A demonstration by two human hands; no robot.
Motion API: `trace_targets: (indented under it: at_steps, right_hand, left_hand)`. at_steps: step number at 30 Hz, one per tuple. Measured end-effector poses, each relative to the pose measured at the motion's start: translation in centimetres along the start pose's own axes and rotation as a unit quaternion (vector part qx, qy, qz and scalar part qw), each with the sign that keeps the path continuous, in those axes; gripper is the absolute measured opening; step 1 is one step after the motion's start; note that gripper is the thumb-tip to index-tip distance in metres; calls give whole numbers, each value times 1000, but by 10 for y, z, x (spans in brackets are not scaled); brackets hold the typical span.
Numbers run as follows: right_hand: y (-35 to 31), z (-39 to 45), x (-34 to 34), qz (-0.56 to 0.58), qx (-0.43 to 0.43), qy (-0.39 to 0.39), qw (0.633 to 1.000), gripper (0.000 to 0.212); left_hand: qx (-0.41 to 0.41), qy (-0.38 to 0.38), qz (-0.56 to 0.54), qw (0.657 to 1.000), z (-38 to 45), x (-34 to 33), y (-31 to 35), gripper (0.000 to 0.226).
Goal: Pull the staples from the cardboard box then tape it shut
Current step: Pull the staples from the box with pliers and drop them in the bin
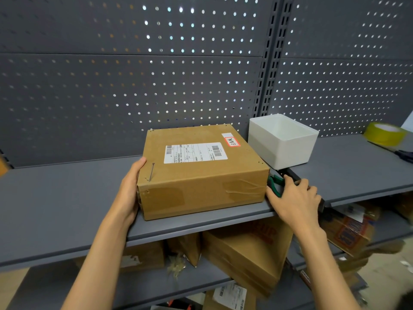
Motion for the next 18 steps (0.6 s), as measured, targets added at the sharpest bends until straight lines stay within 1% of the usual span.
trace_targets:
  at_steps: [2,5,7,10,14,18]
  right_hand:
    - [5,-1,4,43,-19,15,999,66]
    - [12,-1,16,149,-48,39,987,64]
    - [12,-3,26,202,-48,61,976,61]
    - [8,-6,43,277,-37,87,956,63]
    - [-8,-14,67,379,11,89,921,57]
    - [-39,-32,87,407,109,43,906,51]
  left_hand:
    - [1,3,1,1000,-1,0,0,31]
    - [1,3,2,1000,0,0,0,31]
    - [0,5,2,1000,0,0,0,29]
    - [-2,6,4,1000,0,0,1,29]
    - [-3,7,6,1000,-1,0,1,29]
    - [1,4,6,1000,0,0,0,32]
Point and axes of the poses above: each hand's wrist, its own z-axis towards the middle knuckle, its own x-axis out of the back of the hand, y = z × x, the point moved 8 cm from there along z, towards the middle knuckle, and after that the axes turned 5 degrees about z, right-handed, at the moved point
